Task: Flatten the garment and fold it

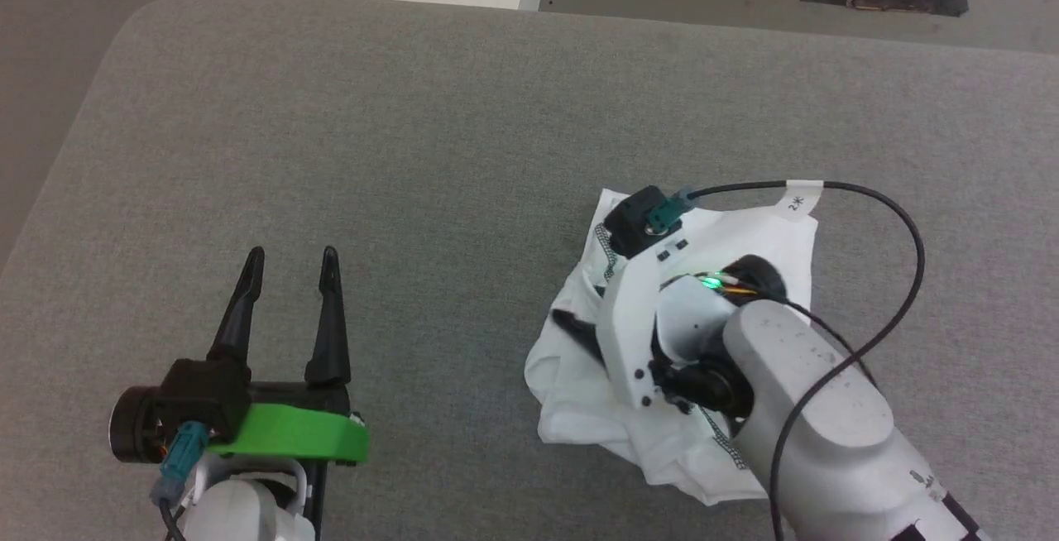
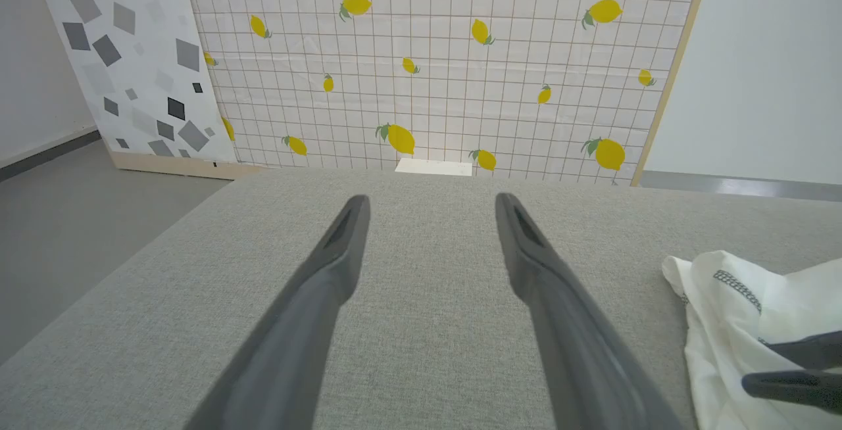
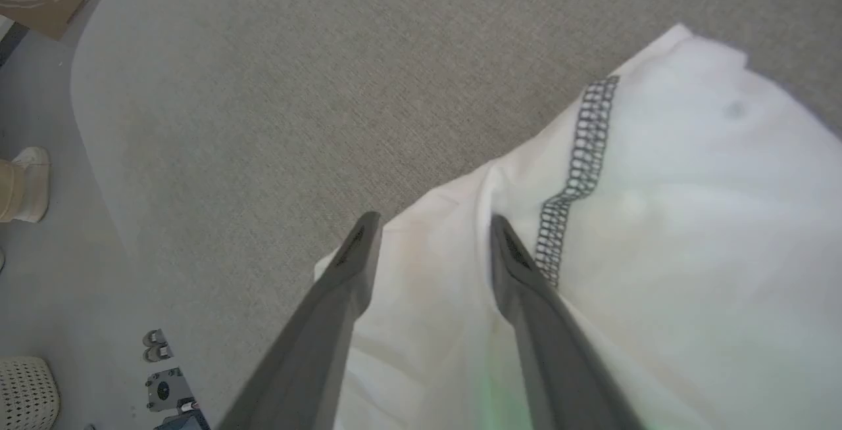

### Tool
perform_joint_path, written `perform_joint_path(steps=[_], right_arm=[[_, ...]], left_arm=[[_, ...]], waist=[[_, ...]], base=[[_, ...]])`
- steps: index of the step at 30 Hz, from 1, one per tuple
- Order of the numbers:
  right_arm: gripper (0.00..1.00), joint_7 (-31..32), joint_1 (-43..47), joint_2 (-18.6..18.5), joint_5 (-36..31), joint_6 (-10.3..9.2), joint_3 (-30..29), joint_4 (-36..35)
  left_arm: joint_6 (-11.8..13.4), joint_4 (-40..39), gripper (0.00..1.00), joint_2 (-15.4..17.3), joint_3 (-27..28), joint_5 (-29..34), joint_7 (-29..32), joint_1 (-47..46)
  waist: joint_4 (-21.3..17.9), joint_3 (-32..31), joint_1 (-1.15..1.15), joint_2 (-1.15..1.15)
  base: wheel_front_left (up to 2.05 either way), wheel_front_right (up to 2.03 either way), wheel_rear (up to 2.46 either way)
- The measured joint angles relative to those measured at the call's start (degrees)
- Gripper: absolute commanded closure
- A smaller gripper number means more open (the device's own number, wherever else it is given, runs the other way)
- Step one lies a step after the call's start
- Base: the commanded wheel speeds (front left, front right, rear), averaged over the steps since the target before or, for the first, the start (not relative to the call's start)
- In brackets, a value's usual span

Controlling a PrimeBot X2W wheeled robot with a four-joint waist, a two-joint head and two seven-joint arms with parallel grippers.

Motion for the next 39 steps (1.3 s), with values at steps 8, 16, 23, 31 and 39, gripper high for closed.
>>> perform_joint_path(steps=[8,16,23,31,39], right_arm=[[0.00,-8.0,-4.9,0.2,7.6,0.00,4.1,-5.8],[0.00,-10.1,-2.8,-2.2,0.7,0.00,-7.8,-12.2],[0.00,-1.6,11.8,-6.5,-11.5,0.00,-22.4,-17.0],[0.00,3.9,20.4,-1.5,-13.4,0.00,-24.9,-18.9],[0.00,4.0,20.4,-0.1,-16.7,0.00,-23.4,-13.8]], left_arm=[[-0.8,0.5,0.00,0.0,1.0,1.0,0.0,-0.1],[-0.9,-0.3,0.00,0.0,1.9,1.5,0.0,1.4],[-1.0,-0.8,0.00,0.0,2.0,1.6,0.0,1.9],[-1.3,-0.8,0.00,-0.2,1.4,1.6,0.0,2.0],[-1.3,-0.7,0.00,-0.3,1.3,1.6,0.0,1.9]], waist=[[-2.3,-2.0,0.00,0.00],[-5.5,-4.8,0.00,0.00],[-7.6,-6.2,0.00,0.00],[-6.9,-4.9,0.00,0.00],[-4.9,-3.5,0.00,0.00]], base=[[0.00,0.00,0.00],[0.00,0.00,0.00],[0.00,0.00,0.00],[0.00,0.00,0.00],[0.00,0.00,0.00]])
